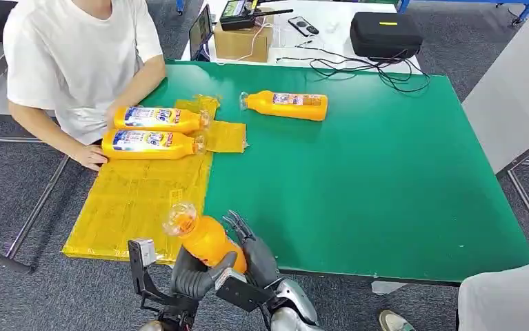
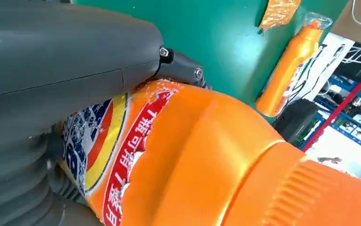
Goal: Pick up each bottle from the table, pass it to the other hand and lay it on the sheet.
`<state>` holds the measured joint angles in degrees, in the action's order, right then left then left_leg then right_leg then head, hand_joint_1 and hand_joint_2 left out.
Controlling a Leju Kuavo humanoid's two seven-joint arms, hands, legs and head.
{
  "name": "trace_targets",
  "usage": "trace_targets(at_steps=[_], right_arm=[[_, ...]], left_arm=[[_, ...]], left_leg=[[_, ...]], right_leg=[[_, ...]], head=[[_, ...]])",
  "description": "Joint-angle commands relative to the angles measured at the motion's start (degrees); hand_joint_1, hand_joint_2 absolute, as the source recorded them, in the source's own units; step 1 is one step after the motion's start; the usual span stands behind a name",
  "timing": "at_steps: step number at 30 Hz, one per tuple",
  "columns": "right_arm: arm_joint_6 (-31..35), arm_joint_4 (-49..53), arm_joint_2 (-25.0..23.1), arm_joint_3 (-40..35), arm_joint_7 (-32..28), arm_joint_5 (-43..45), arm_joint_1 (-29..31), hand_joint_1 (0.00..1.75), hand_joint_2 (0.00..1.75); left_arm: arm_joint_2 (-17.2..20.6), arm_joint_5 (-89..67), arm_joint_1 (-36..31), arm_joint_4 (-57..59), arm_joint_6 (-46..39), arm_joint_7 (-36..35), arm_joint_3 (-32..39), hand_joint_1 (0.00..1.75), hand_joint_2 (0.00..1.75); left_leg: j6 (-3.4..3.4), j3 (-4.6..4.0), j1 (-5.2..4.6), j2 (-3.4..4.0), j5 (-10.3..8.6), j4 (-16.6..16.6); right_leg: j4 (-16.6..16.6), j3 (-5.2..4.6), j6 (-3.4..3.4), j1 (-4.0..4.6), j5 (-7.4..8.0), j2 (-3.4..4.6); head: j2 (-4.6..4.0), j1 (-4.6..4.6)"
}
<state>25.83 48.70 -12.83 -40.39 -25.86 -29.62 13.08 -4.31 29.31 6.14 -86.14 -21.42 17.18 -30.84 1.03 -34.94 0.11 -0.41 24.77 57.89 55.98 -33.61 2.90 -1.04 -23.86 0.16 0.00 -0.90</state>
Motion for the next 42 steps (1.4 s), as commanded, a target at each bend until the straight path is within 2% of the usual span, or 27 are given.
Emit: trace_targets(at_steps=[1,5,7,8,9,14,18,20,24,26,28,29,30,31,33,38,42], right_arm=[[3.95,1.5,0.27,-0.57,-4.01,4.41,-1.04,0.0,0.0],[7.99,5.95,2.88,5.32,-3.99,7.6,-1.75,0.0,0.0],[5.33,10.26,4.63,9.27,-3.9,10.48,-3.23,0.0,0.0],[5.17,14.28,5.91,12.3,-4.39,10.49,-5.11,0.0,0.0],[5.15,17.19,6.86,14.45,-4.4,10.41,-6.38,0.0,0.0],[5.03,28.44,9.17,25.77,-5.15,9.65,-12.84,0.0,0.0],[4.05,28.47,8.57,26.74,-5.85,9.29,-13.56,0.0,0.0],[5.78,29.19,8.12,28.18,-6.42,8.69,-15.12,0.0,0.0],[7.18,30.26,7.82,31.44,-7.24,10.59,-18.56,0.0,0.0],[6.59,28.42,6.57,33.4,-8.2,11.69,-18.49,0.0,0.0],[5.54,26.88,6.1,33.68,-8.92,11.37,-18.09,0.0,0.0],[3.34,26.1,5.86,33.39,-10.02,11.72,-17.56,0.0,0.0],[2.23,25.17,5.34,33.51,-10.44,12.13,-16.69,0.0,0.0],[1.07,23.89,4.74,33.13,-10.69,12.54,-15.38,0.0,0.0],[0.28,23.28,4.19,32.5,-10.72,12.68,-14.44,0.0,0.0],[-1.51,21.89,3.32,30.94,-10.2,13.03,-14.01,0.0,0.0],[-1.96,20.47,3.29,30.78,-10.24,13.07,-14.05,0.0,0.0]], left_arm=[[-0.62,-0.07,-0.19,-0.54,-2.37,1.99,0.3,1.75,1.75],[-1.47,-1.66,-1.59,-0.53,-5.02,1.87,1.08,1.71,1.75],[-1.29,-2.06,-2.94,1.06,-5.47,1.42,3.38,1.31,1.75],[-1.02,-6.7,-4.51,3.26,-7.57,2.54,4.67,1.59,1.75],[-1.59,-7.02,-5.35,4.47,-7.32,2.6,6.74,1.73,1.75],[-3.03,-7.97,-10.84,10.61,-6.46,1.99,13.38,1.75,1.75],[-3.29,-7.9,-10.68,11.17,-6.18,1.9,13.67,1.75,1.75],[-3.3,-6.84,-10.61,11.81,-5.51,0.89,13.49,1.75,1.75],[-1.81,-9.54,-11.35,14.67,-8.49,2.42,13.98,1.75,1.75],[-0.45,-20.24,-13.4,17.95,-14.36,5.04,14.27,1.75,1.75],[1.11,-32.07,-16.57,21.83,-17.37,3.64,13.9,1.75,1.75],[1.46,-51.32,-19.66,27.23,-18.58,-0.72,15.51,1.75,1.75],[1.92,-66.68,-21.64,30.28,-18.58,-4.95,16.33,1.75,1.75],[2.63,-71.34,-23.85,34.31,-14.58,-7.85,16.73,1.75,1.75],[4.25,-75.72,-25.66,37.36,-10.79,-9.79,15.6,1.75,1.75],[5.56,-88.45,-30.15,46.99,-5.87,-16.61,15.28,1.75,1.75],[6.41,-92.53,-33.1,53.44,-1.87,-19.29,16.0,1.75,1.75]], left_leg=[[-0.09,0.31,0.08,0.02,0.14,-0.01],[-0.07,0.3,0.07,-0.01,0.18,0.03],[-0.04,0.18,0.03,-0.18,0.05,-0.01],[-0.02,0.02,-0.01,-0.19,-0.03,-0.04],[-0.03,0.14,0.0,-0.23,0.0,-0.05],[-0.05,0.19,0.03,-0.5,-0.03,-0.03],[-0.04,0.24,0.01,-0.27,0.05,-0.02],[-0.02,0.18,-0.03,-0.14,0.04,-0.03],[-0.03,0.23,-0.01,-0.27,0.03,-0.08],[-0.03,0.16,0.0,-0.22,0.01,-0.08],[-0.04,0.16,-0.02,-0.1,0.02,-0.07],[-0.1,0.44,0.04,-0.07,0.11,-0.07],[-0.1,0.27,0.05,-0.05,0.03,-0.09],[-0.09,0.19,0.02,-0.1,-0.04,-0.12],[-0.1,0.21,0.05,-0.03,-0.08,-0.13],[-0.1,0.17,0.07,0.12,-0.12,-0.05],[-0.13,0.33,0.06,0.18,-0.11,-0.13]], right_leg=[[-0.04,0.33,-0.18,0.1,-0.14,-0.04],[0.0,0.34,-0.17,0.09,-0.17,-0.07],[-0.03,0.25,-0.12,0.05,-0.1,-0.22],[-0.04,0.09,-0.06,0.0,-0.02,-0.19],[-0.05,0.22,-0.1,0.01,-0.07,-0.25],[-0.08,0.34,-0.16,0.04,-0.12,-0.54],[-0.06,0.34,-0.12,0.02,-0.11,-0.31],[-0.04,0.21,-0.08,-0.01,-0.07,-0.17],[-0.1,0.28,-0.09,0.0,-0.09,-0.31],[-0.09,0.2,-0.09,0.01,-0.07,-0.24],[-0.07,0.18,-0.08,-0.01,-0.03,-0.12],[-0.08,0.47,-0.21,0.07,-0.12,-0.13],[-0.09,0.28,-0.18,0.07,-0.03,-0.09],[-0.11,0.19,-0.15,0.04,0.02,-0.16],[-0.12,0.17,-0.17,0.07,0.07,-0.09],[0.0,0.12,-0.15,0.09,0.09,0.05],[-0.03,0.26,-0.32,0.09,0.13,0.01]], head=[[0.0,0.0],[0.0,-0.02],[0.0,-0.02],[0.0,0.0],[0.0,-0.02],[0.0,0.0],[0.0,0.0],[0.0,-0.02],[0.0,0.0],[0.0,-0.02],[0.0,0.0],[0.0,0.0],[0.0,-0.04],[0.0,0.0],[0.0,-0.02],[0.0,-0.02],[0.0,0.0]])
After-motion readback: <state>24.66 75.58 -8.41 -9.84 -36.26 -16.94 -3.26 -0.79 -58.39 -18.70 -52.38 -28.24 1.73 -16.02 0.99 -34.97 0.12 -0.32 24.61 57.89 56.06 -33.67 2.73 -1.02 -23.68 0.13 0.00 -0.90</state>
